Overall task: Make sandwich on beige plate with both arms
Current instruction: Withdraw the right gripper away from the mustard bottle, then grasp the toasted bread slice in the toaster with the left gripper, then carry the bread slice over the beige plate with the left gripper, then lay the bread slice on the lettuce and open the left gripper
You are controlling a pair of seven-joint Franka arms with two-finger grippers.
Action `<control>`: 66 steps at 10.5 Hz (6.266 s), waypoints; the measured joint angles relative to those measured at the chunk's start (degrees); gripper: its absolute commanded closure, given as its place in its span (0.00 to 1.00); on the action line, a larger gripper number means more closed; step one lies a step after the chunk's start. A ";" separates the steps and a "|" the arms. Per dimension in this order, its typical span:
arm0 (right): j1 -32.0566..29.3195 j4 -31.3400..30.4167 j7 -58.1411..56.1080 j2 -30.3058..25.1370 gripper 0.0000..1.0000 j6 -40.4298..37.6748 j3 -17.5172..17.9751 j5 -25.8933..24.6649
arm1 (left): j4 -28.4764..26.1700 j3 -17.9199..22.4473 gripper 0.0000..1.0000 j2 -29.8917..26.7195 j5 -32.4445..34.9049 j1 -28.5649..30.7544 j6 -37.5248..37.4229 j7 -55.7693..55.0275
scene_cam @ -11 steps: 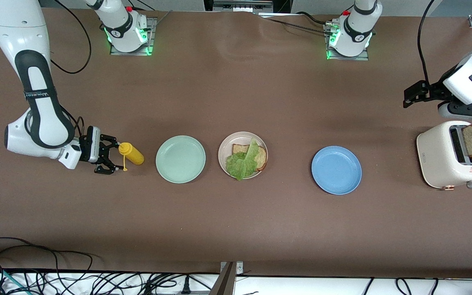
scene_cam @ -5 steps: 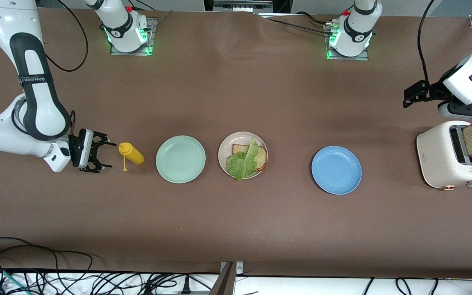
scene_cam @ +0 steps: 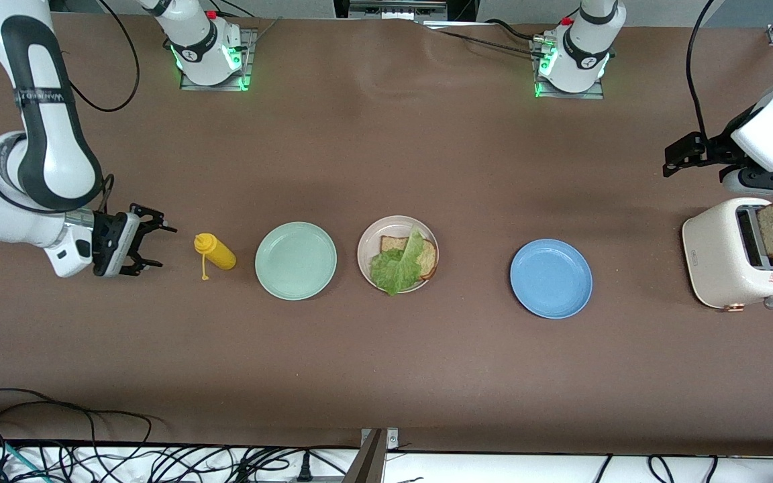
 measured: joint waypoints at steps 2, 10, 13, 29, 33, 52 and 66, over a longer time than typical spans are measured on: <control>0.13 0.04 10.42 -2.79 0.14 -0.41 1.27 -1.84 | 0.00 0.00 0.00 0.29 -0.01 0.30 -0.09 0.00; -3.24 1.10 63.47 -12.80 0.06 -8.82 10.30 -21.85 | 2.97 1.18 0.00 10.93 5.69 16.49 4.85 7.26; -4.17 2.52 75.79 -17.74 0.04 -18.93 12.70 -25.42 | 4.67 1.39 0.00 15.03 5.92 22.91 11.35 16.52; -4.91 12.05 74.58 -19.37 0.00 -32.47 7.30 -32.17 | 6.11 0.69 1.00 24.12 6.94 27.18 9.55 16.55; -5.39 13.28 74.61 -19.77 0.00 -31.85 8.27 -32.42 | 13.79 0.23 1.00 23.64 7.38 27.13 -0.03 16.51; -6.13 13.60 74.63 -17.42 0.00 -30.26 8.58 -32.56 | 19.13 -17.96 1.00 41.64 -37.51 -1.38 1.69 6.47; -6.42 13.64 74.63 -16.66 0.00 -30.13 8.50 -32.56 | 19.38 -17.80 0.00 57.15 -52.33 -6.64 18.21 21.63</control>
